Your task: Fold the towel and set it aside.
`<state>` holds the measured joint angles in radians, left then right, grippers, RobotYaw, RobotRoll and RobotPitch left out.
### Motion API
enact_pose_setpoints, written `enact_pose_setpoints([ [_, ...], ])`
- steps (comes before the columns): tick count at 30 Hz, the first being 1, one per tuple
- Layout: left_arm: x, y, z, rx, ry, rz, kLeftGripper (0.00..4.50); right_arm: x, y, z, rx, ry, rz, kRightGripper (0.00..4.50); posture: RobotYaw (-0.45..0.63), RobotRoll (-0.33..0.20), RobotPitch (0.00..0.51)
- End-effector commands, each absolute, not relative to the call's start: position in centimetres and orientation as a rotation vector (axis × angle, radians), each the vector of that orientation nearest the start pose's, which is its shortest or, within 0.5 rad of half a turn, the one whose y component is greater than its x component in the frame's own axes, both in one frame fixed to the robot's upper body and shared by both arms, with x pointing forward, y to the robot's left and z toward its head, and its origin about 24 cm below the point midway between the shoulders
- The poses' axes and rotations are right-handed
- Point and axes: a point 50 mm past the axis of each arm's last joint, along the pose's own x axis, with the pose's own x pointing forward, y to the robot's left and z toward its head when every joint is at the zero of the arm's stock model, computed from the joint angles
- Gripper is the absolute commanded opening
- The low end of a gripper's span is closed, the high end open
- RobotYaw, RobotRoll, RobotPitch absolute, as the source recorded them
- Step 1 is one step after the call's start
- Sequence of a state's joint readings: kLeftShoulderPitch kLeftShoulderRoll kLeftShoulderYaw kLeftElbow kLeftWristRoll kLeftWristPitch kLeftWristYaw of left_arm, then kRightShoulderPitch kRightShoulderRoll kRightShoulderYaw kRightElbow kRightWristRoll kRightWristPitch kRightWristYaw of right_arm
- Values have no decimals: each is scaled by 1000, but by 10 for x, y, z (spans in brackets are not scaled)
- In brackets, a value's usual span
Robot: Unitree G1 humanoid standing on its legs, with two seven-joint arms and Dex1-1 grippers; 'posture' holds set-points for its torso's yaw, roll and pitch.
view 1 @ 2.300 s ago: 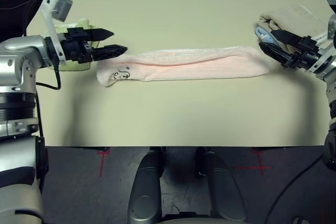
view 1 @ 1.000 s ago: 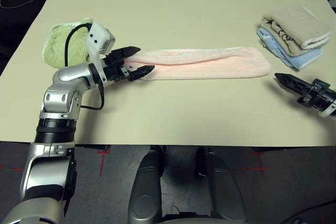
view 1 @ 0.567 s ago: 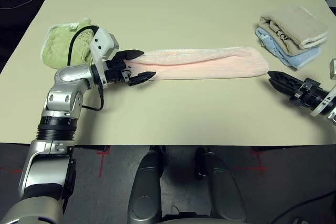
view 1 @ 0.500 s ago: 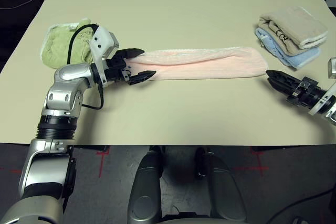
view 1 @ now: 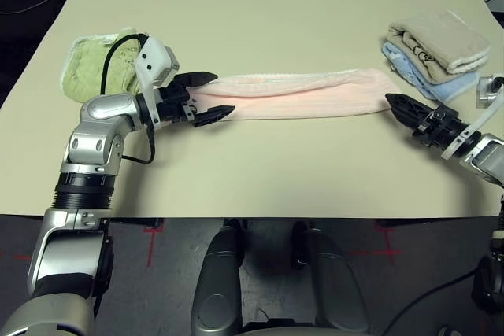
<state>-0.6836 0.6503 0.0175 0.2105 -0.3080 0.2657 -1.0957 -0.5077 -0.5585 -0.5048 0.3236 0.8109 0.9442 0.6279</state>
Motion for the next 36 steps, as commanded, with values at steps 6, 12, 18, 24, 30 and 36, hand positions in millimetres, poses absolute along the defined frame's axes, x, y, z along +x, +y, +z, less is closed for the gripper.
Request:
enact_pose_setpoints([
  [6, 320, 205, 196, 400, 17, -1050, 4500, 301, -280, 121, 695, 269, 474, 32, 52, 0, 284],
  [12, 317, 205, 195, 393, 33, -1055, 4500, 300, -280, 120, 702, 265, 484, 32, 52, 0, 281],
  [18, 318, 204, 195, 379, 33, -1049, 4500, 295, -290, 133, 651, 193, 501, 32, 52, 0, 283],
  [24, 317, 203, 193, 372, 36, -1049, 4500, 293, -309, 155, 635, 107, 510, 32, 52, 0, 283],
  [30, 317, 203, 193, 371, 36, -1051, 4500, 291, -316, 167, 612, 82, 568, 32, 49, 0, 276],
  [36, 317, 202, 194, 370, 33, -1053, 4500, 293, -302, 177, 584, 90, 693, 32, 51, 0, 271],
])
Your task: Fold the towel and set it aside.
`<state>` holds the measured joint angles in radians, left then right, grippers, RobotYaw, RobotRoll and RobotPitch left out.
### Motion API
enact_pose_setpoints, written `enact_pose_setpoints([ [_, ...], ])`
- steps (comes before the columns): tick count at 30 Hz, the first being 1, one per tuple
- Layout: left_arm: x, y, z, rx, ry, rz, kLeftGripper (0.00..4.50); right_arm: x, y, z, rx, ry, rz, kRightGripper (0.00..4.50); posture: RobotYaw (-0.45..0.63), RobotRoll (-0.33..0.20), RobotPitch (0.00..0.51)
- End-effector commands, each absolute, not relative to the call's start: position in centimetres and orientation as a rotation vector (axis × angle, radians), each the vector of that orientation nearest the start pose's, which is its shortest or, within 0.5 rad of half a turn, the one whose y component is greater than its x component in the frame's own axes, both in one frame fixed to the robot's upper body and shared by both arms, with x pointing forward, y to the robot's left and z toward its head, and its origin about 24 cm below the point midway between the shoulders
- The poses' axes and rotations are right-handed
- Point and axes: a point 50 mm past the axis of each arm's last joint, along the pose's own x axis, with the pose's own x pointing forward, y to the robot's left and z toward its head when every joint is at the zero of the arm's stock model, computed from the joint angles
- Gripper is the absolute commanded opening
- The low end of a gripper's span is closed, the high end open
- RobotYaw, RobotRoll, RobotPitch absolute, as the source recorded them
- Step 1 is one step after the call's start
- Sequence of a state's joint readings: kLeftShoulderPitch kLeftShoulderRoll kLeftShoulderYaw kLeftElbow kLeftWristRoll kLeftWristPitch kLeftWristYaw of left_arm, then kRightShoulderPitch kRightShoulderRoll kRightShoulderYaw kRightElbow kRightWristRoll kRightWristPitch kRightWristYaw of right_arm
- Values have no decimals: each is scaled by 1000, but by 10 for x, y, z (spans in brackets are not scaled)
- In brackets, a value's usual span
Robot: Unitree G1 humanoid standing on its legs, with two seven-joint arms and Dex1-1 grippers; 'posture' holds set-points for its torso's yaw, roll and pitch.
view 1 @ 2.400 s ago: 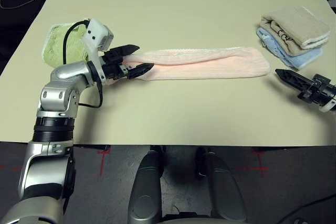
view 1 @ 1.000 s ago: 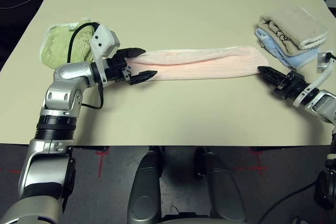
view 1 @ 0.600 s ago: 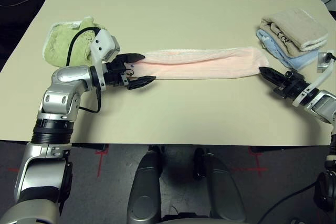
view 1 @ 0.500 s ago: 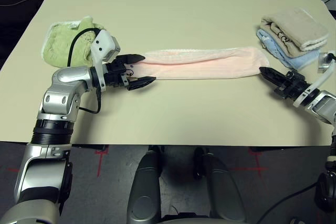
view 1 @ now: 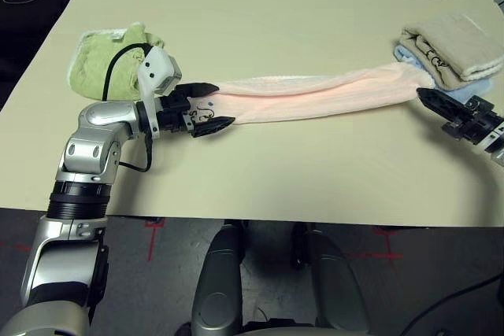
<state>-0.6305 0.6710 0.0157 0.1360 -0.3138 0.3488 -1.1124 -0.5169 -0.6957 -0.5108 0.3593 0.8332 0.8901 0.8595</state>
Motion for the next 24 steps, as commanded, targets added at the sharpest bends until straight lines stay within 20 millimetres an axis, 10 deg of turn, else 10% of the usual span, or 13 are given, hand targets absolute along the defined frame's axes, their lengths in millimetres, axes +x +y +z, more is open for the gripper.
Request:
enact_pose_setpoints([
  [1, 317, 202, 195, 369, 31, -1052, 4500, 294, -298, 179, 565, 95, 723, 32, 51, 0, 271],
  [24, 321, 199, 199, 368, 16, -1038, 4500, 327, -225, 219, 92, 233, 1233, 32, 81, 0, 263],
])
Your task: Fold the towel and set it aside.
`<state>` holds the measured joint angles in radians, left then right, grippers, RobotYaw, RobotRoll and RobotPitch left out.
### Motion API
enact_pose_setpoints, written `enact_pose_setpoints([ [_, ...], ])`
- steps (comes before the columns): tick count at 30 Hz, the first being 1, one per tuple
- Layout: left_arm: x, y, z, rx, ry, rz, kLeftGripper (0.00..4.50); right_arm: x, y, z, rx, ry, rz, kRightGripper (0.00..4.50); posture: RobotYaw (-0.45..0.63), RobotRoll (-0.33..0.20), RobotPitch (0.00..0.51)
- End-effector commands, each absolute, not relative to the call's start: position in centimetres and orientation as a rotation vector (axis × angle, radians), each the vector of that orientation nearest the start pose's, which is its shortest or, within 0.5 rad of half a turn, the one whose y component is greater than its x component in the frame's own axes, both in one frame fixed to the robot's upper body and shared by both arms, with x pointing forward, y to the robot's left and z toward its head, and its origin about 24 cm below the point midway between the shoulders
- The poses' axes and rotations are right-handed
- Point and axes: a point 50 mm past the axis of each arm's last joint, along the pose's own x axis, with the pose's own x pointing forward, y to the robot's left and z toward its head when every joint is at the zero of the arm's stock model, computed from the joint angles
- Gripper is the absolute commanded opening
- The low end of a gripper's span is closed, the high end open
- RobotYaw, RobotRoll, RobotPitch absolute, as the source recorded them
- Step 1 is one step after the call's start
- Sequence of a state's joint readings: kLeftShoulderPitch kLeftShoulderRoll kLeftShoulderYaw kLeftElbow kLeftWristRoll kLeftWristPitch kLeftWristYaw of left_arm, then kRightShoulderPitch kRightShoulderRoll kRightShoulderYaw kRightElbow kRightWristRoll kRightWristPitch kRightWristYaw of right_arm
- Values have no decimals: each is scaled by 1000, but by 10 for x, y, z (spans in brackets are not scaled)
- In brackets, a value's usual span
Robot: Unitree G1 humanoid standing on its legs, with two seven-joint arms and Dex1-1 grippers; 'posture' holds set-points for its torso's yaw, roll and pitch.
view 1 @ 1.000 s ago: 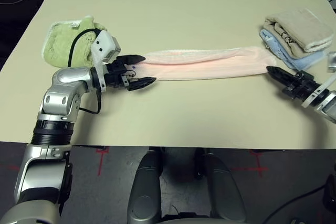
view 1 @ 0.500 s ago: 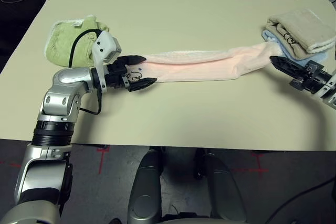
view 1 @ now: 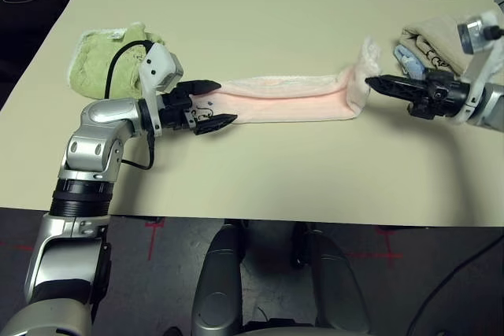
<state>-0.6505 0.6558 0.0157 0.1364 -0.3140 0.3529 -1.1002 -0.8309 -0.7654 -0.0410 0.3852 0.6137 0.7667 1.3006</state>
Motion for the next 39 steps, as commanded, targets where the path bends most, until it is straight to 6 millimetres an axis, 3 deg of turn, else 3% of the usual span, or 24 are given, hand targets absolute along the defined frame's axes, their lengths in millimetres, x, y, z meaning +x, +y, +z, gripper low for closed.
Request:
enact_pose_setpoints([
  [1, 321, 200, 199, 369, 15, -1037, 4500, 328, -222, 218, 77, 239, 1247, 32, 81, 0, 263],
  [12, 323, 200, 199, 368, 13, -1025, 4500, 338, -199, 199, -27, 279, 1279, 32, 86, 0, 265],
  [21, 324, 199, 198, 377, 2, -1003, 4500, 351, -163, 183, -53, 273, 1284, 32, 88, 0, 262],
  [26, 322, 198, 197, 375, 5, -1006, 4500, 354, -154, 176, -79, 288, 1292, 32, 95, 0, 264],
  [29, 322, 199, 197, 376, 9, -1005, 4500, 354, -154, 177, -117, 308, 1304, 753, 94, 0, 264],
  [39, 322, 198, 196, 373, 13, -1007, 4500, 351, -163, 203, 14, 129, 1349, 4484, 85, 0, 259],
])
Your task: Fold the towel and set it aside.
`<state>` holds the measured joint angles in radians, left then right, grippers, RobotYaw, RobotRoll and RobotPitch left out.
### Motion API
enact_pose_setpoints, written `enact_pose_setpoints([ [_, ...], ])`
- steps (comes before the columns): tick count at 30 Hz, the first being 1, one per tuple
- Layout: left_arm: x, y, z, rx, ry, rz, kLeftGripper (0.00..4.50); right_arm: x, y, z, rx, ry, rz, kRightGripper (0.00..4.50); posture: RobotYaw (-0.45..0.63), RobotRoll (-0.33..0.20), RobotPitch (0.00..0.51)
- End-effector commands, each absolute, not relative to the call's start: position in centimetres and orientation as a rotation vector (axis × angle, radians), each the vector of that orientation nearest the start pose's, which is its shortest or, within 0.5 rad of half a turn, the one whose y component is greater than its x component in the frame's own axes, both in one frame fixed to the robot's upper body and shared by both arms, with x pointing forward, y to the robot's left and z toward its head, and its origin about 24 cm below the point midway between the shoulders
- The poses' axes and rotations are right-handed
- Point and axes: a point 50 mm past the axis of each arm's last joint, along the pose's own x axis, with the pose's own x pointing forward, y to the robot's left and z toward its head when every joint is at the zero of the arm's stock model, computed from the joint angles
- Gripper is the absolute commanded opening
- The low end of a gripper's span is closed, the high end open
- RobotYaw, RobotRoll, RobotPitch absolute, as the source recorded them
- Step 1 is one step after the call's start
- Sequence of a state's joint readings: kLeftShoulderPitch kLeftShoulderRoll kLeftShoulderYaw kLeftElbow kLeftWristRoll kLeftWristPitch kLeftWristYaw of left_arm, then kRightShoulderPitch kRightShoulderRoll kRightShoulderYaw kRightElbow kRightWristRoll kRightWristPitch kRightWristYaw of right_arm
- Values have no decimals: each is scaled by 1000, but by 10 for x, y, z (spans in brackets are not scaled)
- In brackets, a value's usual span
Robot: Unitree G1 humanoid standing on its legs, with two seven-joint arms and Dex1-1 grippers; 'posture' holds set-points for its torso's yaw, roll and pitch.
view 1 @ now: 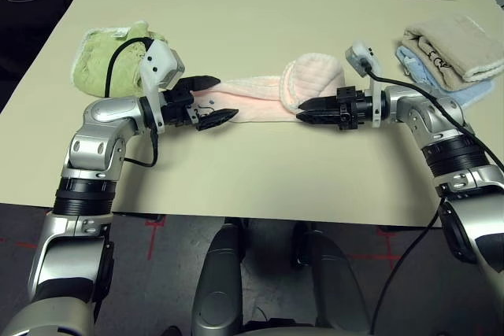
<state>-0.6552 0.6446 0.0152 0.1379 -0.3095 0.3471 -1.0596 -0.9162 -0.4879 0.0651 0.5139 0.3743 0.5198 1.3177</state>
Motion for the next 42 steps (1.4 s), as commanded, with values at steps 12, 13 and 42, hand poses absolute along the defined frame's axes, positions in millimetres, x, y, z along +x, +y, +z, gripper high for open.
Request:
enact_pose_setpoints([
  [12, 324, 200, 196, 367, 17, -1000, 4500, 337, -219, 217, -39, 17, 1255, 4484, 72, 0, 253],
  [13, 325, 200, 196, 366, 17, -999, 4500, 338, -223, 215, -54, 7, 1231, 4484, 73, 0, 252],
  [42, 326, 219, 202, 346, 12, -832, 4500, 330, -255, 158, -377, -167, 1189, 4484, 127, 0, 257],
])
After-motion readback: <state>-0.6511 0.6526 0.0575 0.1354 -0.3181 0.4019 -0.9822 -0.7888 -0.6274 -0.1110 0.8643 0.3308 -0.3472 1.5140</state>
